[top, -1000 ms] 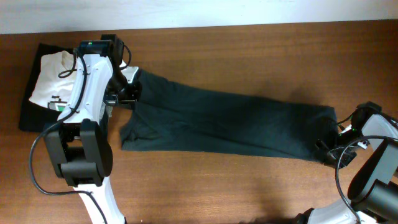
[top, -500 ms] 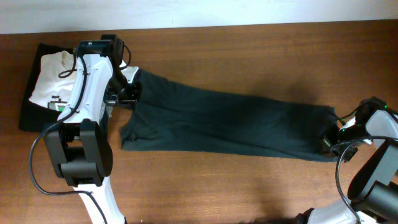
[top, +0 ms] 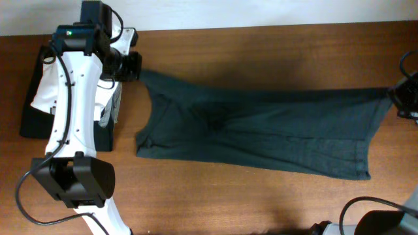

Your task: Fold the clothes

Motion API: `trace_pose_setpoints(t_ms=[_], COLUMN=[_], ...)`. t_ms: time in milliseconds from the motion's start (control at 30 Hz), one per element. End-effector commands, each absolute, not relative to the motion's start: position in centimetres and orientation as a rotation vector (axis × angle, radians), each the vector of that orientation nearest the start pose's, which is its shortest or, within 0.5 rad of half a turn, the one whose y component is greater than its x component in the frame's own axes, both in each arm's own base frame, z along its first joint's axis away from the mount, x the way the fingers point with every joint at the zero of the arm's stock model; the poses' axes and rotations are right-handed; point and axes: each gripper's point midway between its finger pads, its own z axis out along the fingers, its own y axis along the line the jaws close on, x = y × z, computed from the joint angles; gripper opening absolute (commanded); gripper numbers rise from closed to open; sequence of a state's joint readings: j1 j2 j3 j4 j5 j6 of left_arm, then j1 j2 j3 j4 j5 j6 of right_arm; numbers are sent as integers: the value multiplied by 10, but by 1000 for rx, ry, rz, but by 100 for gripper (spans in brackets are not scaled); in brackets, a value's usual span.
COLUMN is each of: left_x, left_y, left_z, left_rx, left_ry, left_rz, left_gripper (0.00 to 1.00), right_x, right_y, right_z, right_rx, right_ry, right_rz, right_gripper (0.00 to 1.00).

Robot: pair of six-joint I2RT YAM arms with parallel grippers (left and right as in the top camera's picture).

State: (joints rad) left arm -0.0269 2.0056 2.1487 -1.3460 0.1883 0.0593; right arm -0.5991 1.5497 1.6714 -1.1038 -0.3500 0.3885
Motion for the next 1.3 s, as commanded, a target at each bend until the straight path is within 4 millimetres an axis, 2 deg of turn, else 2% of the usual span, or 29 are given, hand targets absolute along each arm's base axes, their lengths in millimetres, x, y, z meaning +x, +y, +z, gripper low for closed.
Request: trace_pose_setpoints(t_ms=[0, 33, 67, 100, 133, 167, 200, 267, 333, 400, 467, 567, 600, 633, 667, 733, 833, 900, 1067, 1100, 1133, 1167, 1200, 1233, 1267], left_x=[515, 535, 581, 605, 620, 629, 628, 614, 590, 558, 528, 483, 466, 448, 436, 400, 378, 354, 327, 322, 316, 311, 306, 298, 289], left_y=[-55, -58, -65, -69, -72, -74, -69, -54, -40, -37, -42, -57, -60, -63, -64, -65, -68, -68, -67, -66, -66, -65, -63, -60, -56], left_z=[238, 238, 238, 235, 230, 219, 207, 186, 168, 148, 134, 121, 115, 108, 103, 82, 62, 38, -4, -7, -10, -10, -8, -4, 1], left_rx=[177, 189, 160, 106, 64, 30, 16, 26, 12, 0, 40, 104, 125, 127, 127, 106, 82, 41, -41, -48, -53, -58, -65, -77, -83], left_ry=[2510, 2445, 2300, 2234, 2191, 2187, 2218, 2317, 2445, 2602, 2728, 2912, 2984, 3062, 3113, 3266, 3349, 3435, 3496, 3508, 3525, 3545, 3569, 3610, 3655], left_rz=[-303, -303, -306, -339, -379, -414, -411, -380, -366, -374, -396, -430, -424, -424, -421, -444, -499, -509, -509, -508, -509, -508, -494, -482, -450], left_gripper=[0, 0, 5, 31, 47, 68, 75, 77, 77, 74, 63, 60, 53, 49, 48, 45, 46, 46, 46, 43, 27, 15, 2, 1, 1], right_x=[411, 435, 477, 499, 515, 516, 511, 495, 469, 427, 393, 339, 324, 308, 301, 262, 245, 232, 240, 241, 241, 240, 234, 224, 215], right_y=[-168, -171, -177, -178, -176, -173, -174, -177, -180, -173, -169, -176, -175, -169, -165, -158, -164, -163, -161, -162, -161, -164, -174, -188, -199], right_z=[260, 257, 248, 238, 220, 205, 198, 191, 185, 166, 145, 118, 110, 100, 94, 61, 45, 34, 0, -4, -9, -10, -10, -3, 8], right_rx=[1075, 1048, 970, 928, 902, 909, 899, 830, 862, 966, 1082, 1223, 1258, 1299, 1316, 1440, 1538, 1609, 1630, 1625, 1619, 1619, 1666, 1762, 1829], right_ry=[2167, 2126, 2066, 2045, 2051, 2083, 2117, 2200, 2275, 2423, 2561, 2772, 2826, 2879, 2905, 2980, 2953, 2931, 2826, 2814, 2805, 2802, 2793, 2771, 2753], right_rz=[443, 456, 459, 464, 503, 548, 546, 491, 481, 505, 464, 221, 174, 183, 193, 234, 275, 327, 343, 342, 337, 322, 226, 103, 25], right_gripper=[4, 4, 24, 65, 83, 88, 90, 92, 93, 92, 91, 89, 86, 86, 87, 88, 88, 87, 84, 81, 58, 37, 20, 7, 4])
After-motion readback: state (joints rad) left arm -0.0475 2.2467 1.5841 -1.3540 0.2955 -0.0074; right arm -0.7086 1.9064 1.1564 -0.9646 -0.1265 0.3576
